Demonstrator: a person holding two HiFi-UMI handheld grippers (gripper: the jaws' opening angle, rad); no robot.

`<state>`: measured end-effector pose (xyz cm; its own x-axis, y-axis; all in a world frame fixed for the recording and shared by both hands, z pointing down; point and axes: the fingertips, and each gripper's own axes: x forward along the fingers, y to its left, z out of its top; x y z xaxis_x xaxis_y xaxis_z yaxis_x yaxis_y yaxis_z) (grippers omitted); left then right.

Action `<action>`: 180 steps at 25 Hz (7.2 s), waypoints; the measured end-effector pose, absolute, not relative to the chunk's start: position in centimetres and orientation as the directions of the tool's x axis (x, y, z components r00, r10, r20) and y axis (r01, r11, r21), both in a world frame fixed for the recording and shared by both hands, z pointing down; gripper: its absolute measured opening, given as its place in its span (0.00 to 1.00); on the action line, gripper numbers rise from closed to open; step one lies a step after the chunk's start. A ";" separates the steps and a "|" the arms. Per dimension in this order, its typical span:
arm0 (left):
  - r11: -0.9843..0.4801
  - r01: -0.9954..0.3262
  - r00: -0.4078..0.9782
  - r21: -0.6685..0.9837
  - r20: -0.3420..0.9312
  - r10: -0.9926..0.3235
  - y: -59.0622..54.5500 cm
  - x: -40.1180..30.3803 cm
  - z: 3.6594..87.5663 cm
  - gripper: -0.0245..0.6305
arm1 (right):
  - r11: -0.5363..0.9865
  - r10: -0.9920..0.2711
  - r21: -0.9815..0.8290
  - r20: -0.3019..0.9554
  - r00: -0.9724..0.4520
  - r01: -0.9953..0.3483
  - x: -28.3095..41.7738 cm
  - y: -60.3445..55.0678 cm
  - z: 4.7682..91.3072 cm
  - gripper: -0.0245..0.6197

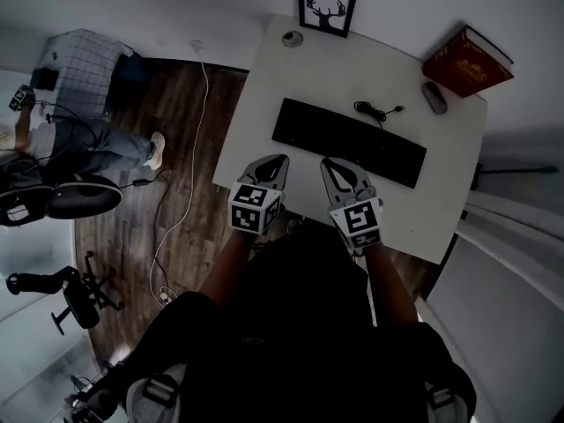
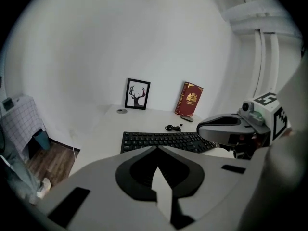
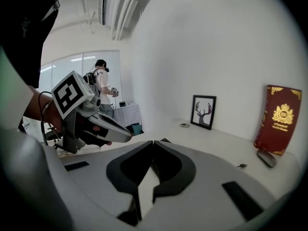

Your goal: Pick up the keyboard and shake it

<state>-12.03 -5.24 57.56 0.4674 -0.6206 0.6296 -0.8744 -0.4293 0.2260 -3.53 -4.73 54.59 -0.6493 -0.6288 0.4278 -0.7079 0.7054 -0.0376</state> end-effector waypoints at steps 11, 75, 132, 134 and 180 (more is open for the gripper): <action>-0.461 -0.868 0.442 0.186 0.714 -0.543 -10.8 -10.7 59.3 0.04 | 0.600 -0.686 -0.107 0.440 -0.579 -0.793 4.2 -9.5 57.2 0.07; -0.992 0.114 0.058 0.054 0.996 0.061 -17.2 -8.6 68.0 0.44 | 0.485 -0.601 -0.138 0.665 -0.443 -0.864 12.0 -13.9 61.7 0.07; -0.634 -0.750 0.474 0.188 0.822 -0.316 -15.9 -13.6 66.6 0.41 | 0.520 -0.386 -0.306 0.749 -0.539 -0.798 24.0 -6.6 66.1 0.31; -0.633 -0.745 0.496 0.212 0.811 -0.312 -15.9 -13.5 66.7 0.41 | 0.506 -0.395 -0.310 0.747 -0.535 -0.805 24.0 -6.4 66.1 0.31; -0.618 -0.712 0.656 0.332 0.628 -0.418 -16.1 -12.2 61.9 0.37 | 0.477 -0.656 -0.129 0.606 -0.450 -0.869 25.1 -8.8 60.4 0.28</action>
<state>-12.22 -16.08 61.95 0.6561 -0.4183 0.6281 -0.7122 -0.6184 0.3322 25.10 -8.79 60.43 -0.4497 -0.6564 0.6058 -0.8694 0.4770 -0.1285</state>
